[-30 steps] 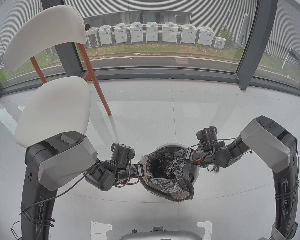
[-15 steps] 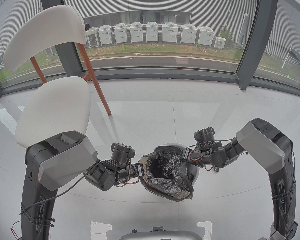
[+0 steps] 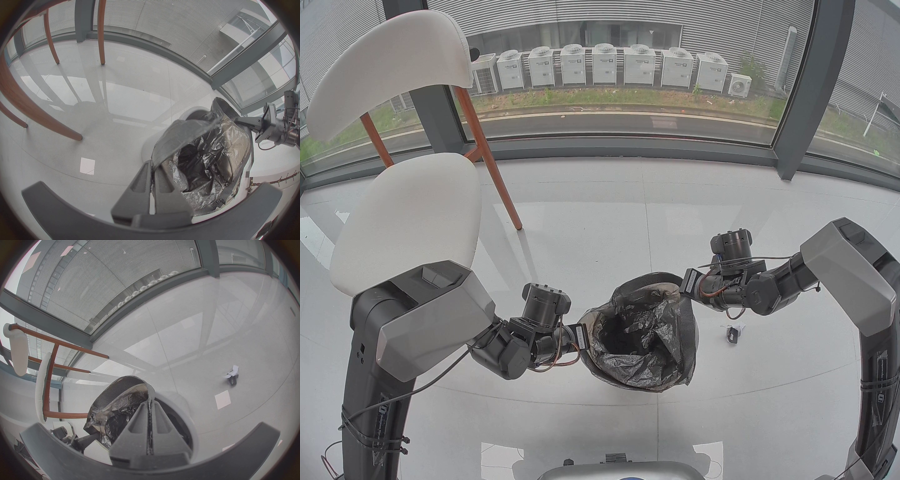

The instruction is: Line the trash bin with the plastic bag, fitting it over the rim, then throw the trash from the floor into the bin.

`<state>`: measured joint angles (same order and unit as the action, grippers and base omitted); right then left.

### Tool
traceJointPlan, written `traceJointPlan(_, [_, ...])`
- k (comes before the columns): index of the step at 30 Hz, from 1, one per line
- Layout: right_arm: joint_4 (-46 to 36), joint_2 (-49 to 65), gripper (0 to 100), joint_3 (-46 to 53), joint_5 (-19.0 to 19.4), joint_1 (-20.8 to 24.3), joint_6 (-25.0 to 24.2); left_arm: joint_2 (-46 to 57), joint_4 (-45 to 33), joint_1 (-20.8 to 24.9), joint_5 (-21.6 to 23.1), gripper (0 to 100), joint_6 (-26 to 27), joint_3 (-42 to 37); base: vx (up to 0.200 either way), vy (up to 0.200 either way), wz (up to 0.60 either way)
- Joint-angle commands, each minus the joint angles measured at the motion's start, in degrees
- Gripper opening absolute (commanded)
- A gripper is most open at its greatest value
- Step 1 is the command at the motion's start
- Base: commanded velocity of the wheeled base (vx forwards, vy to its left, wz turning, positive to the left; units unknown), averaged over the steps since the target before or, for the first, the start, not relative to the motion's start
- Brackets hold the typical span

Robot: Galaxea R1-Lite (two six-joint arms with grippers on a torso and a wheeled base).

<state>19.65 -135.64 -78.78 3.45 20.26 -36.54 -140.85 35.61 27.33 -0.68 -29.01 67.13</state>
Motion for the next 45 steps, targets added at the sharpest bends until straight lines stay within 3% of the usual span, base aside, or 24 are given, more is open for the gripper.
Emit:
traceJointPlan(1, [0.0, 2.1, 0, 1.0, 0.1, -1.5, 1.3, -0.1, 0.1, 0.1, 0.0, 0, -0.1, 1.6, 0.000, 0.000, 0.00])
traceJointPlan(13, [0.7, -0.6, 0, 0.9, 0.1, -3.5, 4.4, -2.5, 0.0, 0.3, -1.1, 0, -0.1, 5.1, 0.000, 0.000, 0.00])
traceJointPlan(19, [7.3, -3.5, 0, 1.1, 0.2, -5.5, 6.6, -3.4, 0.0, 0.8, -1.5, 0, -0.2, 6.4, 0.000, 0.000, 0.00])
traceJointPlan(38, [8.1, -6.3, 0, 0.8, 0.7, -6.5, 6.9, -4.0, 0.0, 1.4, -1.8, 0, -0.2, 6.4, 0.000, 0.000, 0.00])
traceJointPlan(44, [8.6, -8.1, 0, -0.1, 0.4, -7.9, 11.6, -4.0, 0.0, 1.4, -1.8, 0, -0.2, 6.4, 0.000, 0.000, 0.00])
traceJointPlan(45, [9.7, -8.1, 100, 0.1, 0.4, -8.2, 12.3, -4.0, 0.0, 1.4, -1.8, 0, -0.2, 6.4, 0.000, 0.000, 0.00])
